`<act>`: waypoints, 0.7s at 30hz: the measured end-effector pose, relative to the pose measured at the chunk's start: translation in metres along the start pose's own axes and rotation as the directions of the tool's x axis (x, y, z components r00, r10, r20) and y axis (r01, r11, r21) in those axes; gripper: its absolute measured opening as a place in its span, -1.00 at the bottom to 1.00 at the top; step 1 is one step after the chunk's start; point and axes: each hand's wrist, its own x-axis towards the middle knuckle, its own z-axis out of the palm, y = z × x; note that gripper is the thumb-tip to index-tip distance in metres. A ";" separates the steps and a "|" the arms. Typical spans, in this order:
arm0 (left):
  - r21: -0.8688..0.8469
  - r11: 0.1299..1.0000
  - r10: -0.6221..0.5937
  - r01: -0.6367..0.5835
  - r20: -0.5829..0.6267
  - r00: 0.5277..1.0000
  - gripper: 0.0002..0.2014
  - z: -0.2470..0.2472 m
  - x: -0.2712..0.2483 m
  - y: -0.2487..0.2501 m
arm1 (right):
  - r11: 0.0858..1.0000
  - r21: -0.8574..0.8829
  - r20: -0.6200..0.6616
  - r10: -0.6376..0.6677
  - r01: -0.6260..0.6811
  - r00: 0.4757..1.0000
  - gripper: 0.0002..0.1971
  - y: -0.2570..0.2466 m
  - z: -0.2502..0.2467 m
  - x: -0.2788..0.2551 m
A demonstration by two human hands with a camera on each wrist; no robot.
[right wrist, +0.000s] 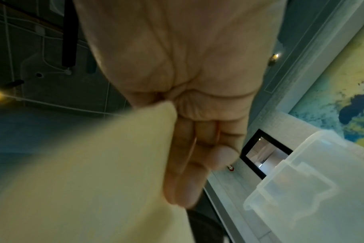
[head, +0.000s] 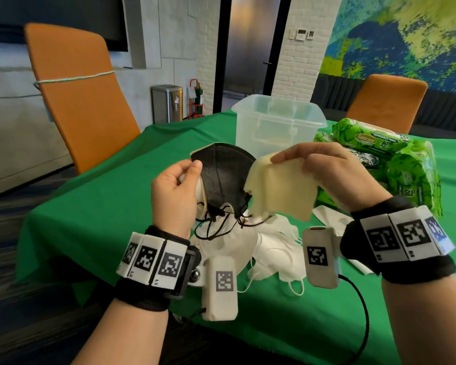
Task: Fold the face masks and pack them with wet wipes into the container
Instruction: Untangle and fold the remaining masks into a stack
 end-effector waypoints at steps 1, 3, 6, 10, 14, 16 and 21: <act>0.000 1.000 0.001 -0.001 0.014 1.000 -0.88 0.002 -0.002 0.000 | 1.000 0.028 0.037 0.013 -0.014 0.999 -0.62 0.000 0.001 0.001; 0.004 1.000 0.004 -0.004 0.036 0.999 -0.85 0.004 -0.004 -0.001 | 1.000 0.012 0.103 0.014 -0.015 0.995 -0.55 -0.001 0.002 0.001; 0.006 1.000 0.002 -0.002 0.050 0.999 -0.87 0.005 -0.005 -0.002 | 0.989 -0.146 0.150 0.008 0.014 0.989 -0.54 0.004 0.001 0.003; -0.023 0.999 -0.029 0.031 0.075 0.997 -0.83 0.004 -0.006 -0.004 | 0.940 -0.325 0.053 -0.092 0.104 0.994 -0.91 0.009 0.004 0.004; -0.084 0.993 -0.065 0.078 0.142 0.988 -0.86 0.004 -0.008 -0.002 | 0.957 -0.241 0.095 -0.141 0.161 0.985 -0.73 0.002 0.008 0.003; -0.107 0.992 -0.046 0.065 0.165 0.985 -0.78 0.005 -0.012 0.002 | 0.983 -0.133 0.179 -0.101 0.125 0.979 -0.87 -0.002 0.011 0.003; -0.184 0.979 -0.036 0.082 0.240 0.970 -0.70 0.007 -0.019 0.007 | 0.951 -0.294 0.076 -0.078 0.097 0.994 -0.48 0.011 0.022 0.013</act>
